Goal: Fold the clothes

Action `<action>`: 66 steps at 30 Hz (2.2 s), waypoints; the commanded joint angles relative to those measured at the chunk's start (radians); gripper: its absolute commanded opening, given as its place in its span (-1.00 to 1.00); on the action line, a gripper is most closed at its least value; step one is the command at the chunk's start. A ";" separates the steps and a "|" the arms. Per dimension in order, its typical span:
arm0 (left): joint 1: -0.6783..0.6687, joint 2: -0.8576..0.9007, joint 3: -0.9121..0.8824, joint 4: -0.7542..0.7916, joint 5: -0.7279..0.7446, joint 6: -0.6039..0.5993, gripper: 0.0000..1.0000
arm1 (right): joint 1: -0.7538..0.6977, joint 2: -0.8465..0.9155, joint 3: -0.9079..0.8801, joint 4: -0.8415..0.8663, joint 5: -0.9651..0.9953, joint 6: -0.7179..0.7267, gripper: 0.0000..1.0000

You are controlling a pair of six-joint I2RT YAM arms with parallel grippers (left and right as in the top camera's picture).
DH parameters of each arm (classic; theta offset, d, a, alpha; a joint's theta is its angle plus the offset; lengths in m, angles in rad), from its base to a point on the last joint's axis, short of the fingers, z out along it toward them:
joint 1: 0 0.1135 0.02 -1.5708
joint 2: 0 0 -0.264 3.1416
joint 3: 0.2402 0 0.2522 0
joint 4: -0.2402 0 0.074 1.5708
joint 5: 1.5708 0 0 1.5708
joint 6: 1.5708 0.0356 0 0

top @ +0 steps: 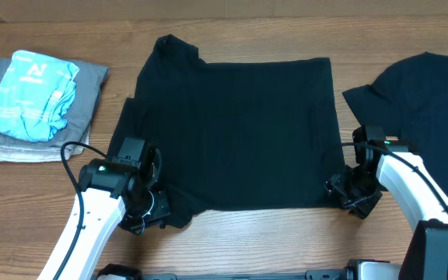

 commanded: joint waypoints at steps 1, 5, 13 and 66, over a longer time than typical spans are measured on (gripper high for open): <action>0.005 -0.008 -0.004 0.004 0.016 0.021 -0.92 | -0.007 0.009 -0.004 0.011 0.031 0.028 0.36; 0.005 -0.008 -0.004 0.003 0.015 0.021 -0.92 | -0.007 0.032 -0.005 0.024 0.031 0.028 0.34; 0.005 -0.008 -0.004 0.003 0.015 0.024 -0.92 | -0.008 0.092 -0.044 0.103 0.033 0.040 0.28; 0.005 -0.008 -0.004 -0.002 -0.011 0.023 -0.91 | -0.229 0.093 -0.126 0.214 -0.169 -0.163 -0.61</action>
